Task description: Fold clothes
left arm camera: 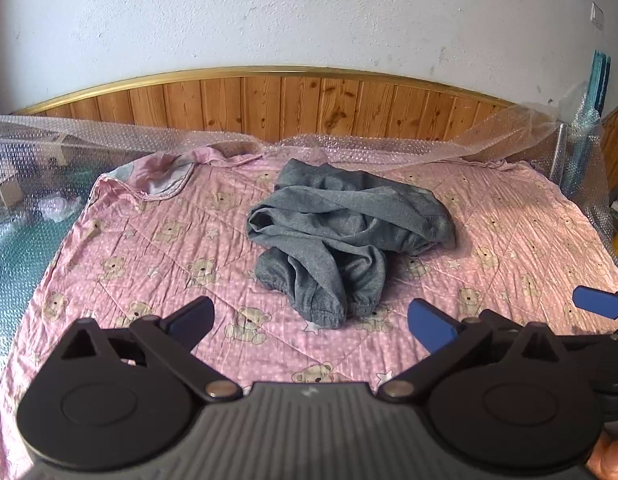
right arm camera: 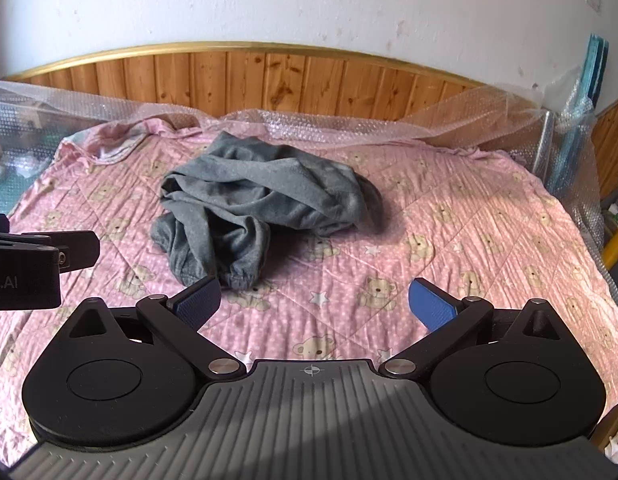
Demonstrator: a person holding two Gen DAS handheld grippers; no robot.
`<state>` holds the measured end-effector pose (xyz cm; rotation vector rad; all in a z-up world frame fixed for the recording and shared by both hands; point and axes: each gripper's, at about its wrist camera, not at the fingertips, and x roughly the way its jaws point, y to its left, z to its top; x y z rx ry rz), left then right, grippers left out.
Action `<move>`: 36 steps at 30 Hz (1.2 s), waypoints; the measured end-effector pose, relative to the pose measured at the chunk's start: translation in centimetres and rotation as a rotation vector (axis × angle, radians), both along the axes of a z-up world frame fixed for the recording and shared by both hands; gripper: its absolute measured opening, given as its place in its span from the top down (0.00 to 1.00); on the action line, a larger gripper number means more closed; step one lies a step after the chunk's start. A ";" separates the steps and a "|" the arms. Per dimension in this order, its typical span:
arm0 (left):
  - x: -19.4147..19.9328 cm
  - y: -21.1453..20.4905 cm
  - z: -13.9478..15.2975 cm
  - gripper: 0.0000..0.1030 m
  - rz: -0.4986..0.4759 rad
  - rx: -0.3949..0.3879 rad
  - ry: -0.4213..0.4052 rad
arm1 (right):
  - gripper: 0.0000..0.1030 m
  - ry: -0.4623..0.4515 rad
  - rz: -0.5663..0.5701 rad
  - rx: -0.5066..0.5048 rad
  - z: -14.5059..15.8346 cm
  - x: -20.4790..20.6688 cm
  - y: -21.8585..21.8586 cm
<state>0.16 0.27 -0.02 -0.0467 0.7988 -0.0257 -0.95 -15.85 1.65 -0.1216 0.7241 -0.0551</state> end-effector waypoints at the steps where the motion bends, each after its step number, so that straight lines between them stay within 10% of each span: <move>1: 0.1 0.2 0.0 0.00 -0.001 -0.004 0.003 | 0.02 0.002 -0.002 0.003 -0.1 0.1 0.0; 36: 0.0 0.4 -2.0 0.08 -0.077 -0.039 0.017 | 0.08 0.024 -0.010 0.008 -0.5 1.0 1.1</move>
